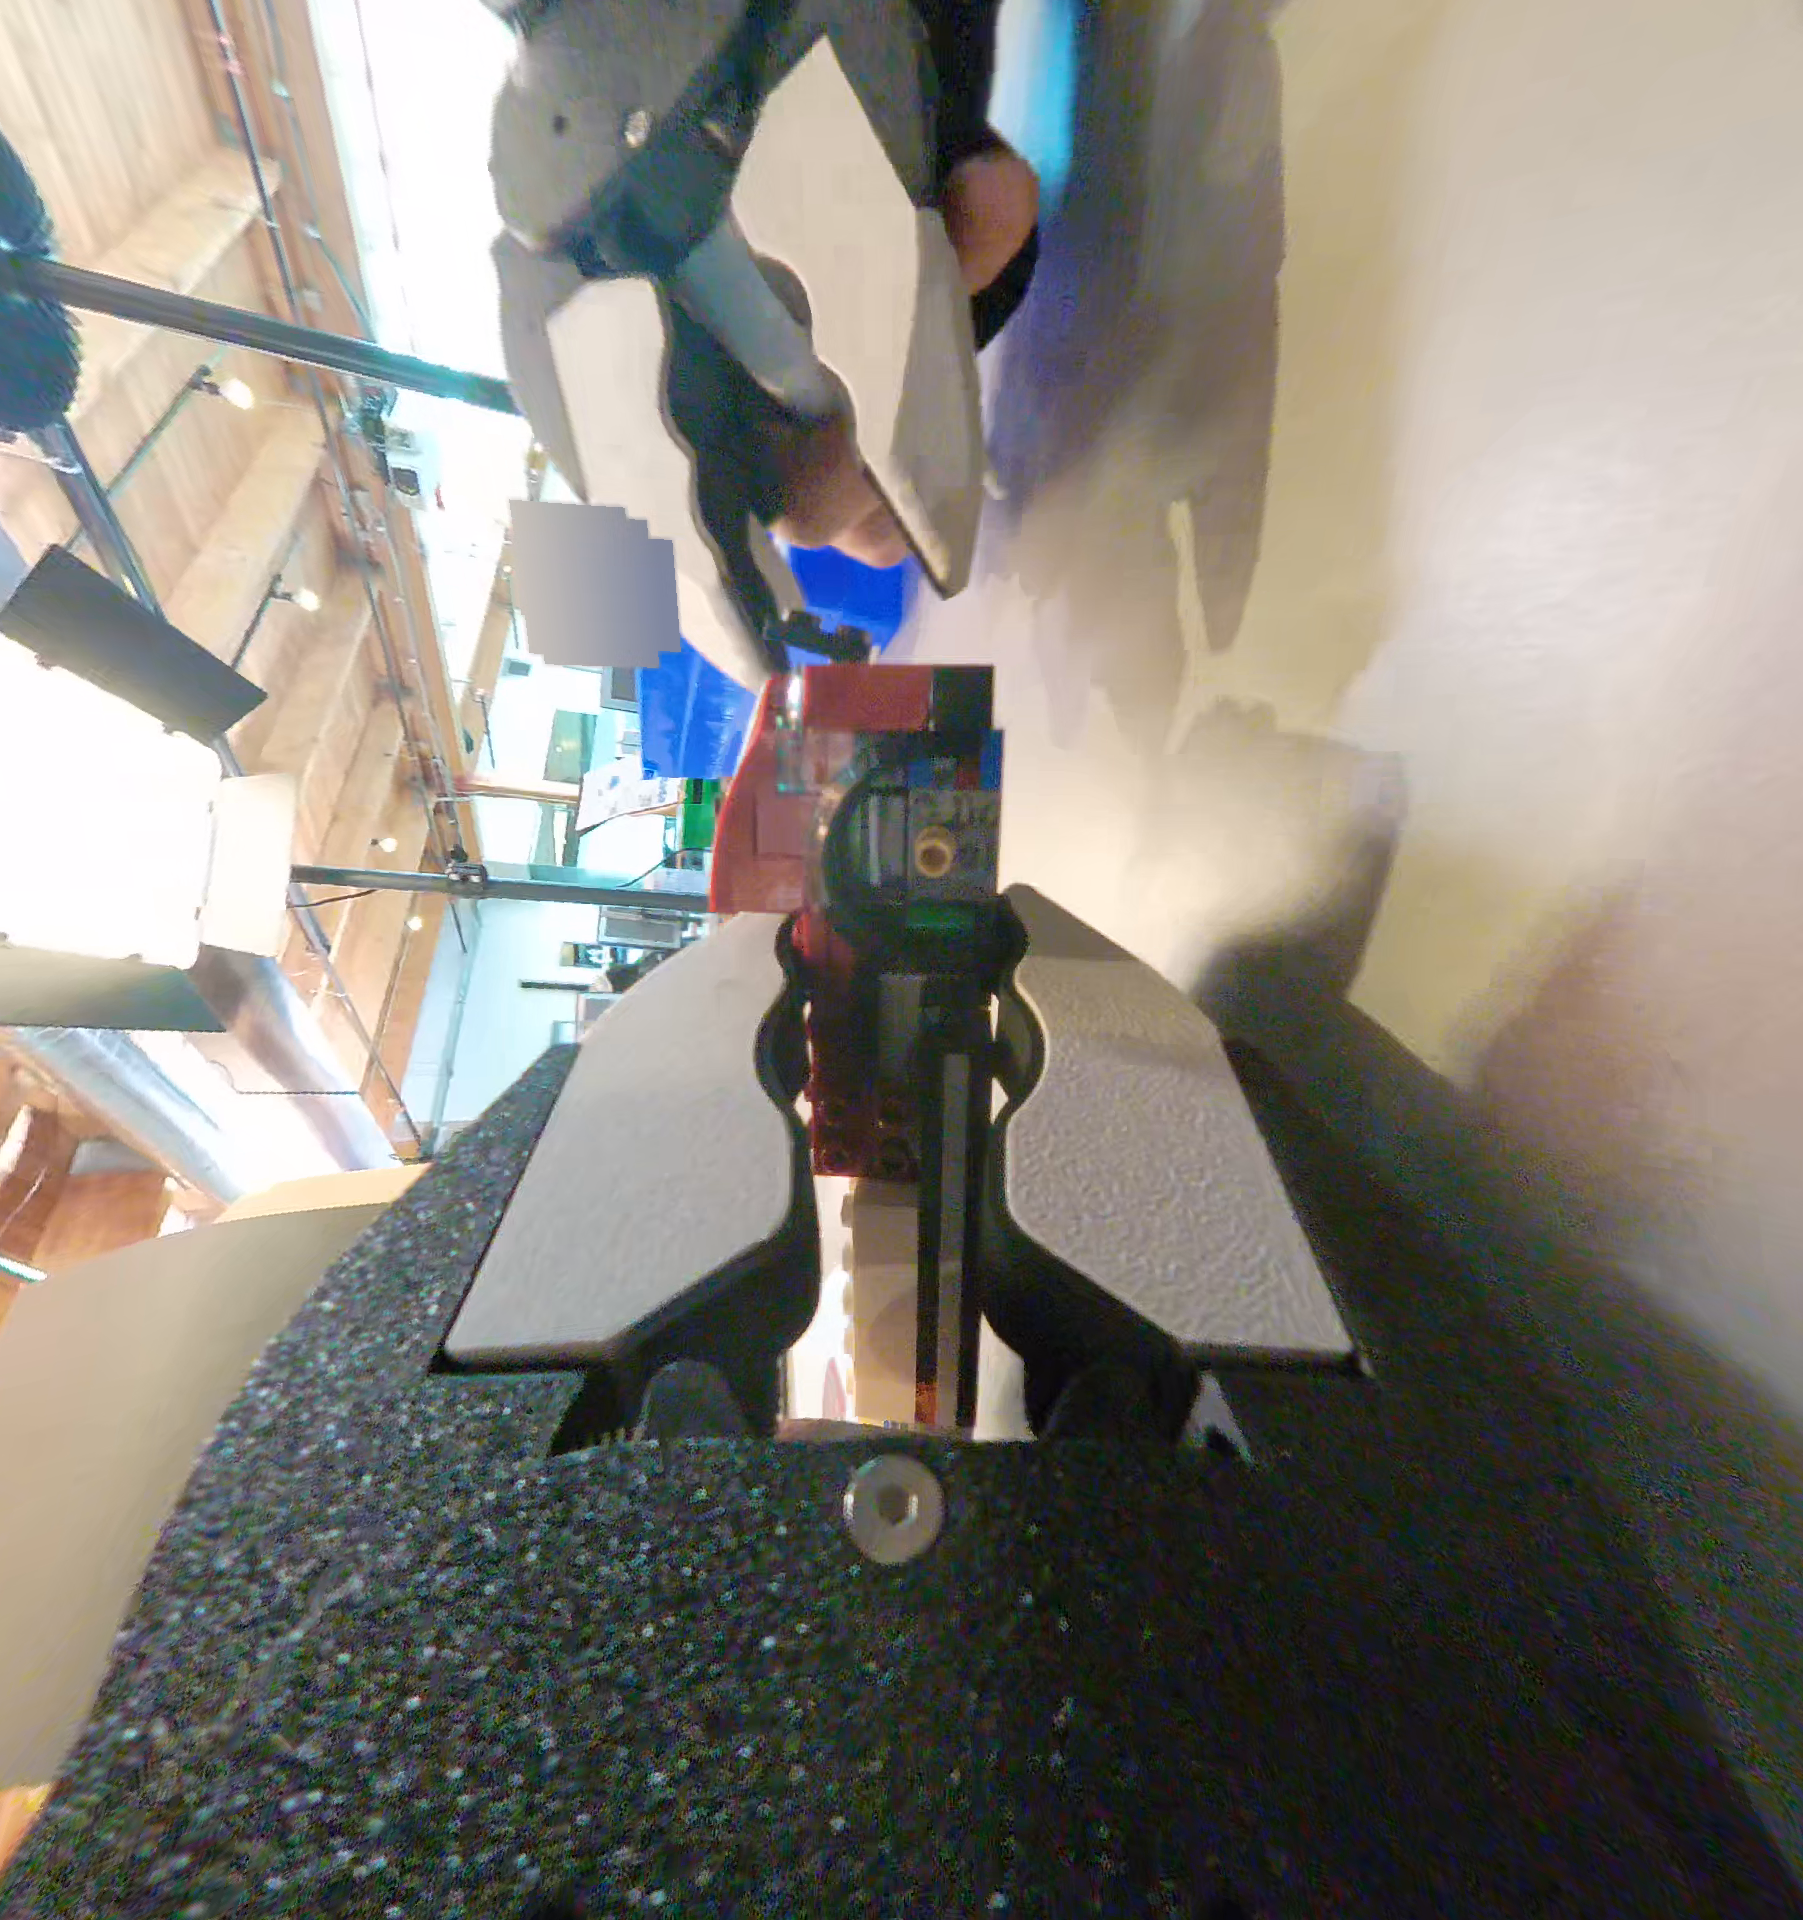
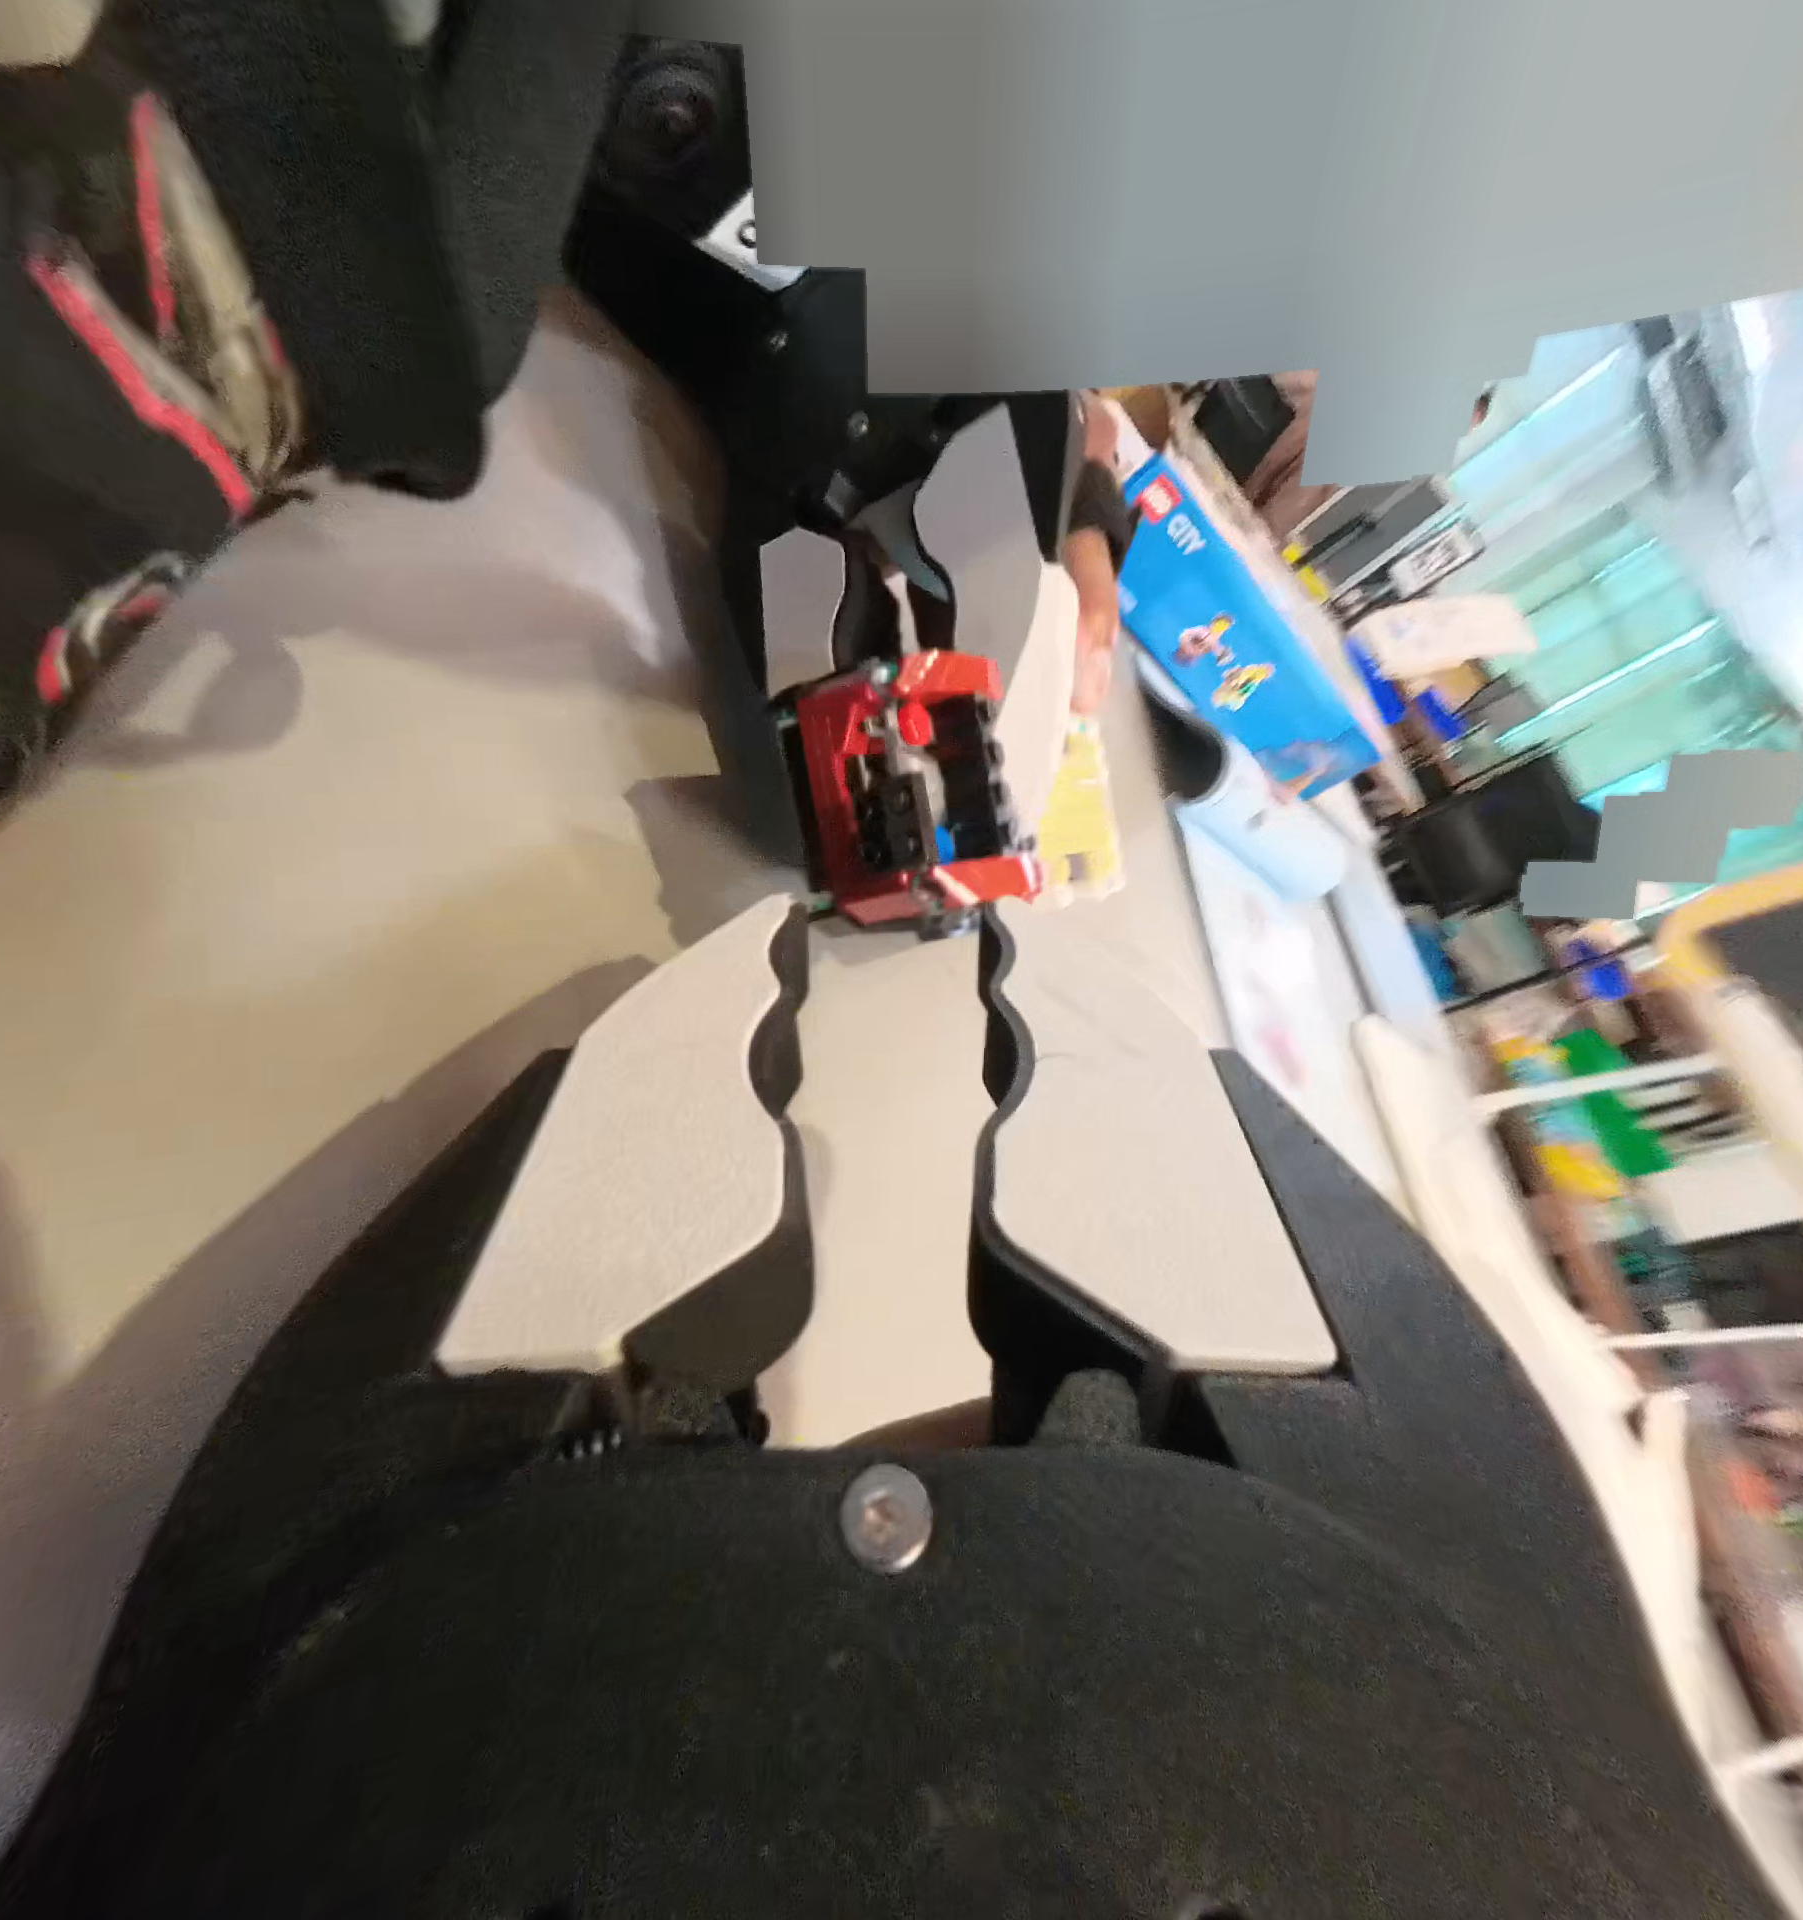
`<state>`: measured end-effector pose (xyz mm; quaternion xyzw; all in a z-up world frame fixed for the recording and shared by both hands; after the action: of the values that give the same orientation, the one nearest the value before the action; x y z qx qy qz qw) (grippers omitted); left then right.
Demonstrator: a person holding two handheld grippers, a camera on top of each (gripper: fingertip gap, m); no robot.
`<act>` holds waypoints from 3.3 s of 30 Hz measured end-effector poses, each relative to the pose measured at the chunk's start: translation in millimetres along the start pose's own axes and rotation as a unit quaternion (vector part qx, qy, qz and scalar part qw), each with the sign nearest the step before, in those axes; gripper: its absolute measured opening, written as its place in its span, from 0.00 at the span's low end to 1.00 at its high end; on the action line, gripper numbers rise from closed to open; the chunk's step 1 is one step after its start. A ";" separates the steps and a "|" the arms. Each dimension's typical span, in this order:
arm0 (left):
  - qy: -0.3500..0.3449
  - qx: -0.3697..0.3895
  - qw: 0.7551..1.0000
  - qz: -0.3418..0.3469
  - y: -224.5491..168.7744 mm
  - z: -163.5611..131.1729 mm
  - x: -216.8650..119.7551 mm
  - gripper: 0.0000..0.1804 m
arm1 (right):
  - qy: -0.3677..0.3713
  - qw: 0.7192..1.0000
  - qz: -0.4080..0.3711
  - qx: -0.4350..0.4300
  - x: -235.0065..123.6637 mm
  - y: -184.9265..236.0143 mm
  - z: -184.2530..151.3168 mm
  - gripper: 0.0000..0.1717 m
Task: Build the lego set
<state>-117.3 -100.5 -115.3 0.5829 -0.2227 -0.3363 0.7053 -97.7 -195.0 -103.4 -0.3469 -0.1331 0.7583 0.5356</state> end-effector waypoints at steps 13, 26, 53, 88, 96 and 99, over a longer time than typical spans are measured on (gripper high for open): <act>-0.031 0.011 0.997 0.068 9.6 4.8 -0.5 0.18 | -0.101 0.922 0.143 0.345 0.7 -14.5 11.2 0.18; -0.040 0.020 0.995 0.088 11.7 6.9 -0.2 0.18 | -0.117 0.914 0.122 0.370 -0.3 -16.1 14.5 0.16; -0.042 0.016 0.990 0.131 20.2 3.3 1.3 0.18 | -0.111 0.907 0.078 0.398 2.8 -19.1 19.1 0.21; 0.008 0.095 0.987 0.130 18.2 -5.5 4.8 0.19 | -0.127 0.878 0.098 0.450 8.1 -16.9 15.8 0.18; 0.005 0.099 0.987 0.126 18.8 -4.0 2.6 0.19 | -0.126 0.880 0.106 0.446 8.6 -15.3 16.0 0.16; 0.002 0.105 0.987 0.122 18.5 -3.5 1.9 0.19 | -0.124 0.878 0.114 0.448 9.2 -14.3 15.6 0.16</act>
<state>-109.6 -97.8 -98.2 0.6231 -0.3248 -0.2207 0.6764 -99.6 -178.3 -87.4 0.0141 0.1963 0.8295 0.5227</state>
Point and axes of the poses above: each gripper's, where its closed fingertips meet, x out along the fingers, z out of its top, y = z × x across the jaws, the point moved 4 cm from there along -x, back along the fingers, and after that the axes turned 8 degrees about z, right-handed, at the moved point
